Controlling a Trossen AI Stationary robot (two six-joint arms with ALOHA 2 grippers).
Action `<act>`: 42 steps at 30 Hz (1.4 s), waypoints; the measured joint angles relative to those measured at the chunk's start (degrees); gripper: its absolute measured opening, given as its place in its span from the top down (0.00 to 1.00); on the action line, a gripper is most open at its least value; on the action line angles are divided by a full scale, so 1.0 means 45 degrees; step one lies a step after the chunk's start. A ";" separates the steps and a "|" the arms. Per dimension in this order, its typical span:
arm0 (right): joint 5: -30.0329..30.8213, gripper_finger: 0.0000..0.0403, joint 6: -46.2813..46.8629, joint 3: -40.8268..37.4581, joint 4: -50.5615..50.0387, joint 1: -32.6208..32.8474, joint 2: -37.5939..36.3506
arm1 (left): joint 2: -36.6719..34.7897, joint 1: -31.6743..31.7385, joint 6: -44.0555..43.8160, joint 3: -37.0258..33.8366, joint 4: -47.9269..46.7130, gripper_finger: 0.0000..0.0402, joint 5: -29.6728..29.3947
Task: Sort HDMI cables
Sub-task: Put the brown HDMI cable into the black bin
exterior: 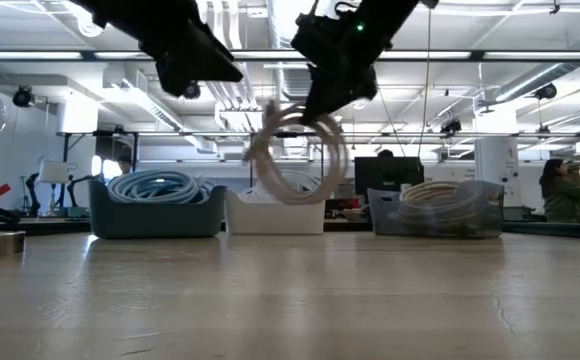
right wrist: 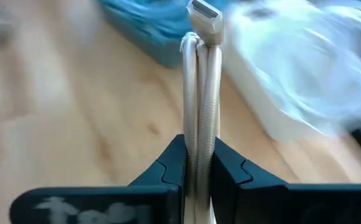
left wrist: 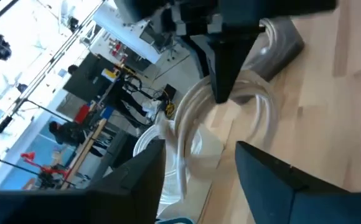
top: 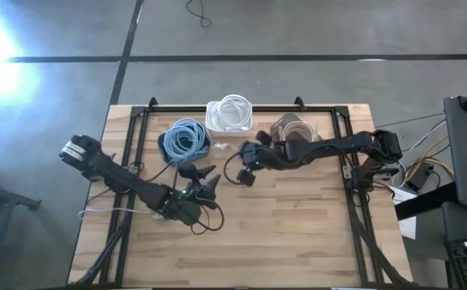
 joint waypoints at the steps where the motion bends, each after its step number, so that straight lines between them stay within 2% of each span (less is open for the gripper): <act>1: 0.0471 0.91 0.0498 0.0284 -0.0817 -0.0004 0.0000 | -0.0084 0.0010 -0.0055 0.0046 0.0012 0.50 0.0000; 5: 0.1457 0.91 0.1580 0.1457 -0.4028 -0.0186 -0.0018 | -0.0621 0.0119 -0.0068 0.0112 -0.0002 0.48 0.0003; 10: 0.1725 0.91 0.2167 0.2793 -0.7296 -0.0573 -0.0361 | -0.1520 0.0366 -0.0303 0.0112 -0.0743 0.48 0.0005; 16: 0.1754 0.91 0.2917 0.3022 -0.9188 -0.1503 -0.1732 | -0.2738 0.0672 -0.1695 0.0112 -0.3227 0.49 0.0223; 22: 0.1434 0.91 0.3096 0.1139 -0.8713 -0.2707 -0.3302 | -0.4242 0.0705 -0.3910 0.0092 -0.6476 0.49 0.1623; 28: -0.1080 0.91 0.2486 -0.1656 -0.6431 -0.3823 -0.4497 | -0.5407 0.0723 -0.5618 0.0092 -0.8844 0.49 0.1838; 35: -0.2319 0.91 0.2220 -0.3737 -0.5662 -0.4762 -0.5548 | -0.5673 0.0723 -0.6083 0.0082 -0.9585 0.49 0.1832; 42: -0.2293 0.84 0.2261 -0.4453 -0.5729 -0.5461 -0.6312 | -0.5622 0.0728 -0.5984 0.0078 -0.9590 0.49 0.1807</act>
